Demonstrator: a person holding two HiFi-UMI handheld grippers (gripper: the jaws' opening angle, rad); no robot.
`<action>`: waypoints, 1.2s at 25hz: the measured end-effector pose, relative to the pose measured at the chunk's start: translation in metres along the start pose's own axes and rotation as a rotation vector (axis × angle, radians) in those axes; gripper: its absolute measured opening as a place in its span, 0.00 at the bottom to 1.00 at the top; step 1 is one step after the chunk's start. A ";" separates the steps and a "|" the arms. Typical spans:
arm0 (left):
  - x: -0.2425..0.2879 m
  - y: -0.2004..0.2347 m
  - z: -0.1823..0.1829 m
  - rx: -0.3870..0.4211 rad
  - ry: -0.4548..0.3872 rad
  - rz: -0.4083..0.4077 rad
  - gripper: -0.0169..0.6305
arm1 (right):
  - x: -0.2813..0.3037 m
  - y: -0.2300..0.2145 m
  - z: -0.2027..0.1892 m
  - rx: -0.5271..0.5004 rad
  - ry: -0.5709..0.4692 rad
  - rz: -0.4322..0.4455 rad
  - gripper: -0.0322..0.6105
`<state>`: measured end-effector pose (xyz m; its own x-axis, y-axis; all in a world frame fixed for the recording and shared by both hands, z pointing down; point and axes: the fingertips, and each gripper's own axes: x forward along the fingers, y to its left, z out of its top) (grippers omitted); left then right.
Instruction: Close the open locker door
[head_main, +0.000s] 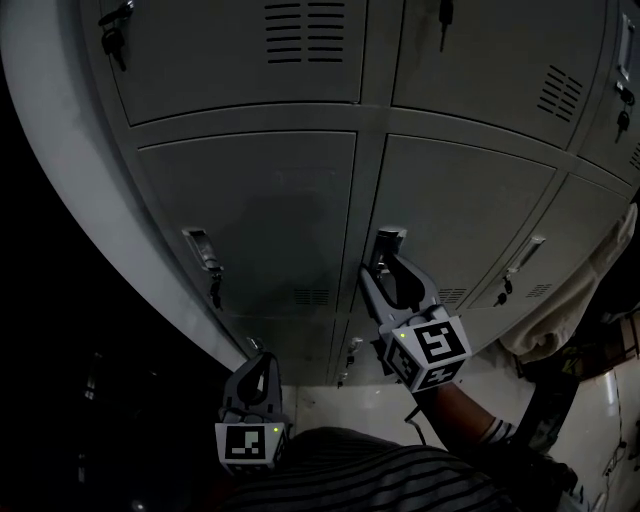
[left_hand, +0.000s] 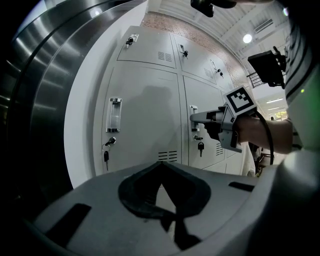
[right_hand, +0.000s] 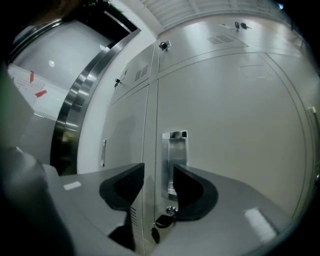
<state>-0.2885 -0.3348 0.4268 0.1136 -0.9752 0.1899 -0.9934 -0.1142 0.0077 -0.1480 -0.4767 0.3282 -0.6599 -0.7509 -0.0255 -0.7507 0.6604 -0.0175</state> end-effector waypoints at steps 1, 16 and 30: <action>-0.001 -0.002 0.000 -0.001 0.001 -0.003 0.03 | -0.006 0.002 0.001 0.002 -0.002 0.004 0.33; -0.082 -0.128 0.004 0.026 -0.073 -0.110 0.03 | -0.240 -0.005 -0.014 0.100 0.038 -0.099 0.24; -0.278 -0.273 -0.033 0.018 -0.038 -0.072 0.03 | -0.492 0.047 -0.020 0.160 0.100 -0.067 0.05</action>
<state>-0.0488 -0.0265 0.4045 0.1858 -0.9707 0.1521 -0.9822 -0.1877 0.0021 0.1407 -0.0762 0.3597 -0.6141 -0.7851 0.0804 -0.7841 0.5954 -0.1750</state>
